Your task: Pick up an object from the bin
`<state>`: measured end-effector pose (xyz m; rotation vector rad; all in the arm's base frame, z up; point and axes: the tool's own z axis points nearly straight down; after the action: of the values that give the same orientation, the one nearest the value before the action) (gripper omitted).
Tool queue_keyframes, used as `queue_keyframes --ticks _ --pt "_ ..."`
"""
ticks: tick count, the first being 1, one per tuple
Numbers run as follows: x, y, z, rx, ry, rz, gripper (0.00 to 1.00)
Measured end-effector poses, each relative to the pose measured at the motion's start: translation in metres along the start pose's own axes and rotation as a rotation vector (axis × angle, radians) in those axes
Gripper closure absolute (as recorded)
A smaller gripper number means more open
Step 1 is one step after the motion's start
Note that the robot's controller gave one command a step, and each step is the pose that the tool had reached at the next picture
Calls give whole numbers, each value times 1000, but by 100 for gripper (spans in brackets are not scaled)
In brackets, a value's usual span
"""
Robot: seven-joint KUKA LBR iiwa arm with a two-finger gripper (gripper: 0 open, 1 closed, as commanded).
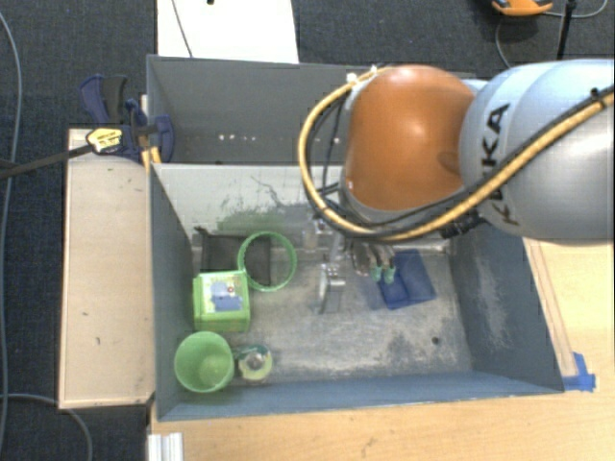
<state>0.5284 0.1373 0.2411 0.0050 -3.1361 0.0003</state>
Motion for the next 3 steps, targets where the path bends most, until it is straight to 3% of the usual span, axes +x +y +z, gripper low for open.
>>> queue_keyframes --ticks 1,2,3 --pt "-2 -1 -5 -1 -9 5 0" --pt "-14 7 39 -1 -10 -129 0" --pt "-47 29 82 -2 -14 -311 0"
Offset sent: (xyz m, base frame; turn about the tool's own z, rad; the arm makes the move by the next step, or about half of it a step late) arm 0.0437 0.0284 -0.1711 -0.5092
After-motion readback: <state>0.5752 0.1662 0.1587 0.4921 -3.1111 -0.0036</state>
